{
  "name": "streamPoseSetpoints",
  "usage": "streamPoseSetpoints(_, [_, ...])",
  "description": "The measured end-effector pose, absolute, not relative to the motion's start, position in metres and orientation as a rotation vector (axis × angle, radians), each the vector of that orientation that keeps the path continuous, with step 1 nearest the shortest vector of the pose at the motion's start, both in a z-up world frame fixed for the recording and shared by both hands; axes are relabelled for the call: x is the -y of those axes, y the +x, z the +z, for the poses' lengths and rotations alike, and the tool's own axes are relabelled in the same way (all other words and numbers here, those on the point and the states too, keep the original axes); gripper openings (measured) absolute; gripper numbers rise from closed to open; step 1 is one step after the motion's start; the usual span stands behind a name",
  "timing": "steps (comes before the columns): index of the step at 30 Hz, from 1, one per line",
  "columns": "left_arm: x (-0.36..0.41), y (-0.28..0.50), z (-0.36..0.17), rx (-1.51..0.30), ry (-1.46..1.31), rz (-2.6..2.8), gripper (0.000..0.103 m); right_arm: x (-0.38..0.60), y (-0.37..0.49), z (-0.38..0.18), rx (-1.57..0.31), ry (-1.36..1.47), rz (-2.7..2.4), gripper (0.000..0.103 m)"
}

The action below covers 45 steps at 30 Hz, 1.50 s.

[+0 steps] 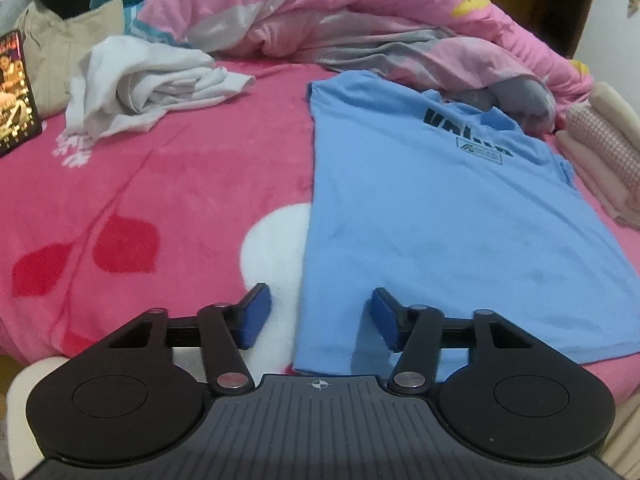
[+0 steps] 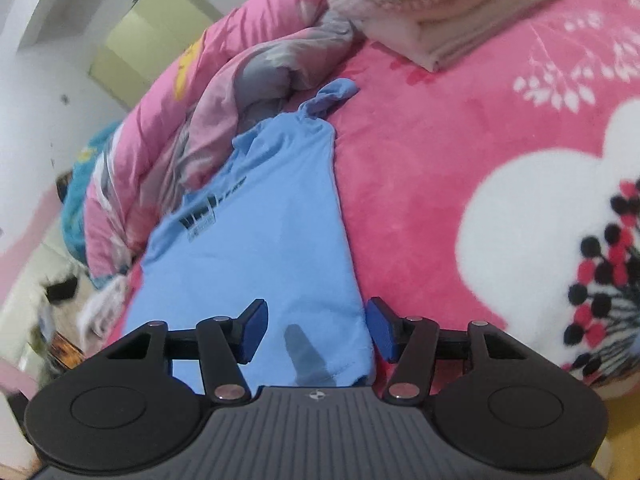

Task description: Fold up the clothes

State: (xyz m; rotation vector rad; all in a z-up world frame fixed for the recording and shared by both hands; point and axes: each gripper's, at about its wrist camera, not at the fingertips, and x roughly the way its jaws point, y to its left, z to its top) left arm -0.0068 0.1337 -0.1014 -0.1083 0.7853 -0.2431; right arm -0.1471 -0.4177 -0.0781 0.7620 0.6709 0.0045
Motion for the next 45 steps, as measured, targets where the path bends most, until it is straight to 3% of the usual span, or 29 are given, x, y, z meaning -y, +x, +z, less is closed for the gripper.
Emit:
streamPoseSetpoints(3, [-0.133,-0.009,-0.101,-0.782,-0.092,-0.235,0.037,0.416,-0.151,-0.078,-0.677,0.759,0.02,0.048])
streamPoseSetpoints(6, [-0.129,-0.011,-0.1,-0.784,-0.056,-0.229,0.027,0.412,-0.156,-0.075,-0.665,0.742,0.028,0.036])
streamPoseSetpoints(8, [-0.125,-0.011,-0.1,-0.788,-0.049,-0.227,0.015,0.411,-0.16,-0.072,-0.645,0.735,0.023,0.006])
streamPoseSetpoints(9, [-0.125,-0.011,-0.098,-0.788,-0.059,-0.227,0.004,0.41,-0.162,-0.07,-0.635,0.731,0.021,0.006])
streamPoseSetpoints(11, [-0.126,-0.014,-0.093,-0.78,-0.08,-0.228,0.001,0.409,-0.166,-0.067,-0.615,0.725,0.017,0.005])
streamPoseSetpoints(22, [-0.152,-0.061,-0.049,-0.746,-0.182,-0.32,0.001,0.401,-0.204,-0.03,-0.549,0.66,0.043,0.004])
streamPoseSetpoints(33, [-0.144,-0.079,-0.08,-0.891,-0.056,-0.326,0.001,0.4,-0.231,-0.053,-0.703,0.611,-0.015,0.005])
streamPoseSetpoints(36, [-0.145,-0.079,-0.087,-0.939,0.002,-0.34,0.004,0.403,-0.232,-0.058,-0.756,0.591,-0.078,0.009])
streamPoseSetpoints(38, [-0.148,-0.081,-0.086,-0.939,0.032,-0.346,0.005,0.409,-0.238,-0.055,-0.75,0.574,-0.126,0.026])
streamPoseSetpoints(41, [-0.158,-0.082,-0.073,-0.897,0.017,-0.356,0.009,0.422,-0.244,-0.046,-0.711,0.558,-0.175,0.034])
streamPoseSetpoints(45, [-0.166,-0.072,-0.059,-0.839,-0.034,-0.333,0.034,0.434,-0.233,-0.041,-0.654,0.595,-0.163,0.043])
